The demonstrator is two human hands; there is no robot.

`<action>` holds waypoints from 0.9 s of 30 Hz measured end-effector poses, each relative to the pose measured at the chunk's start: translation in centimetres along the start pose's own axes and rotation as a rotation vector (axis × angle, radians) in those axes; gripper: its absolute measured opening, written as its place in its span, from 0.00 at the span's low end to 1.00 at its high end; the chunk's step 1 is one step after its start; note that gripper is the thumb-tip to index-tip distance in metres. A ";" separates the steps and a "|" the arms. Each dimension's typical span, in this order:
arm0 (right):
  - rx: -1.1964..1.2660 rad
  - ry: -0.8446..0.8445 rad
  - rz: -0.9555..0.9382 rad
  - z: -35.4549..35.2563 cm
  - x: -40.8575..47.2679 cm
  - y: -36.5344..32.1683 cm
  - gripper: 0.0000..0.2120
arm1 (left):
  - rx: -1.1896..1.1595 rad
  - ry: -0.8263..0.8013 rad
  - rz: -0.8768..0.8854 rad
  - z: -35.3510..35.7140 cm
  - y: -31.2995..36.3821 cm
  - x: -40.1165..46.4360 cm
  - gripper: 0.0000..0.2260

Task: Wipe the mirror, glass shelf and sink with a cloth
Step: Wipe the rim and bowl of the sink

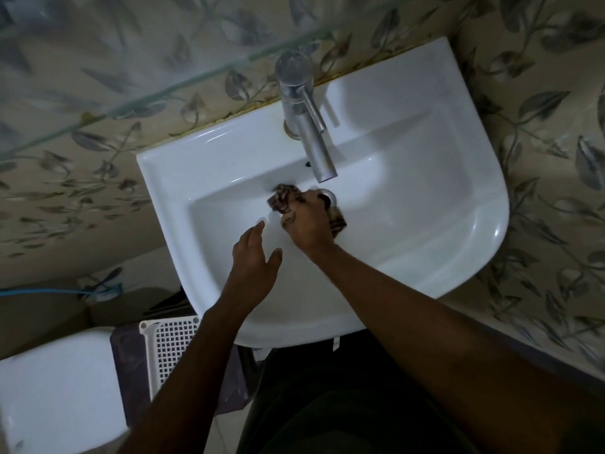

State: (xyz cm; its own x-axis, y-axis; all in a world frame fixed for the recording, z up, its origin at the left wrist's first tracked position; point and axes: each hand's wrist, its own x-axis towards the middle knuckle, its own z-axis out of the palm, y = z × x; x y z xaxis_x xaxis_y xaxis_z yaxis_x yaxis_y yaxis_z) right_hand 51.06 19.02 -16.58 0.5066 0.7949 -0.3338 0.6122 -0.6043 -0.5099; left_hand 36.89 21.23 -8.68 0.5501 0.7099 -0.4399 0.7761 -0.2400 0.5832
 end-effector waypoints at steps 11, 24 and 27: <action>0.218 -0.202 0.050 1.7 -1.5 -5.1 0.10 | -0.058 0.335 0.005 -4.5 -1.4 -2.6 0.24; 0.224 -0.201 -0.011 2.4 -6.2 -7.2 0.11 | -0.247 0.438 -0.117 -7.8 -3.7 -4.0 0.22; 0.470 -0.216 -0.147 2.4 -8.7 -10.2 0.11 | -0.280 0.516 -0.099 -8.5 -4.0 -4.6 0.19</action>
State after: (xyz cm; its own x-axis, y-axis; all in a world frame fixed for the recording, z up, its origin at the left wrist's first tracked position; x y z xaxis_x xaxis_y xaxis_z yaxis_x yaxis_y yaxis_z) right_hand 38.93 18.40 -10.41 0.2692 0.8922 -0.3626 0.3047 -0.4361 -0.8467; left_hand 28.66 24.55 -3.19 0.2035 0.9670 -0.1534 0.6669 -0.0222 0.7448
